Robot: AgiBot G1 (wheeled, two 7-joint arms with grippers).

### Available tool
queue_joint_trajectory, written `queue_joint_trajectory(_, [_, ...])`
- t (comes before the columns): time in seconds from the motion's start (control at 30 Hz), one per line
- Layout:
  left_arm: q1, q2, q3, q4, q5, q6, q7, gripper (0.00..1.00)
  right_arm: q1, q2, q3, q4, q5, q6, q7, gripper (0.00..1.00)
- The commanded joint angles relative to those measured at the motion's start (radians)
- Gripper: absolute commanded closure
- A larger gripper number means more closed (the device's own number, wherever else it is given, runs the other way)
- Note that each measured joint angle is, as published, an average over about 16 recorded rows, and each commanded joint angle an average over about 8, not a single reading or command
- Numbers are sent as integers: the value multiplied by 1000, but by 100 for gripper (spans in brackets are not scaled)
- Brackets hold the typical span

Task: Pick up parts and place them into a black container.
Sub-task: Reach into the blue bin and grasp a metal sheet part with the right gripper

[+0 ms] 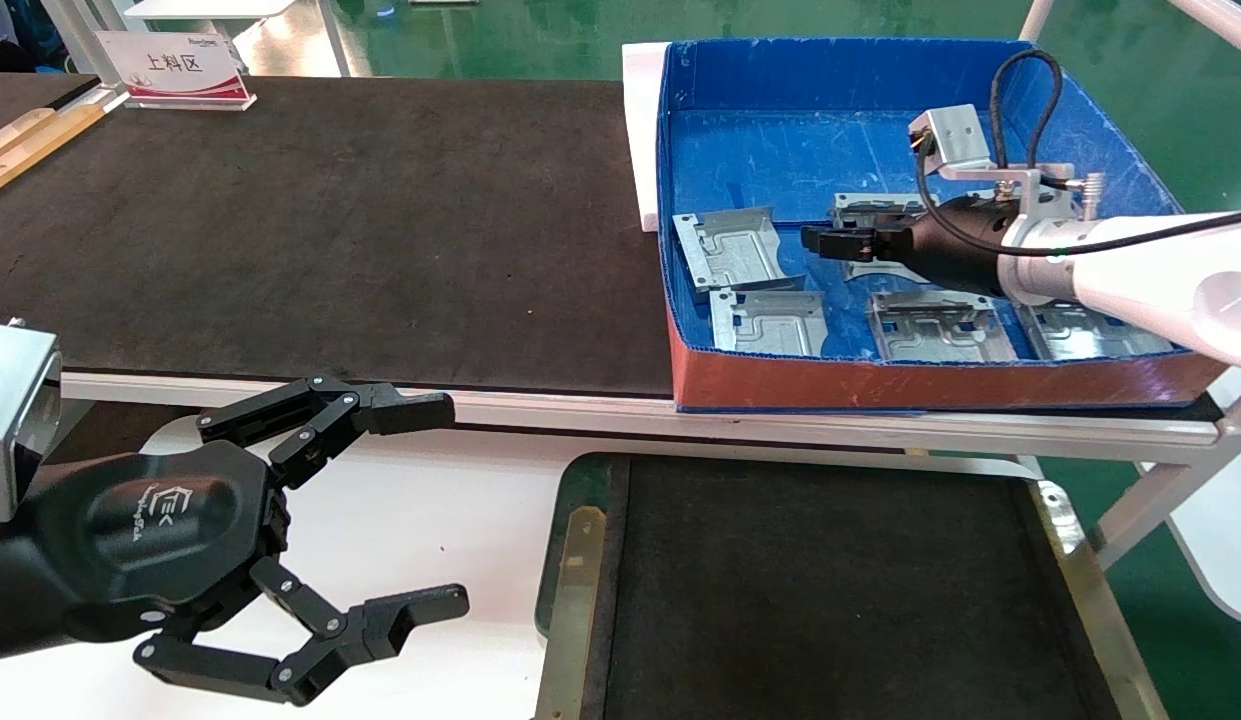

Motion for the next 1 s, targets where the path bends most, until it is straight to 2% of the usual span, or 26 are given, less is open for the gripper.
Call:
queue_joint_trajectory(0.03, [0, 0, 0, 0, 0, 0, 0, 0, -1, 1, -2, 3, -3, 0, 3, 100])
queue_joint_trajectory(1.0, [0, 0, 0, 0, 0, 0, 0, 0, -14, 7, -6, 26, -8, 2, 12, 100])
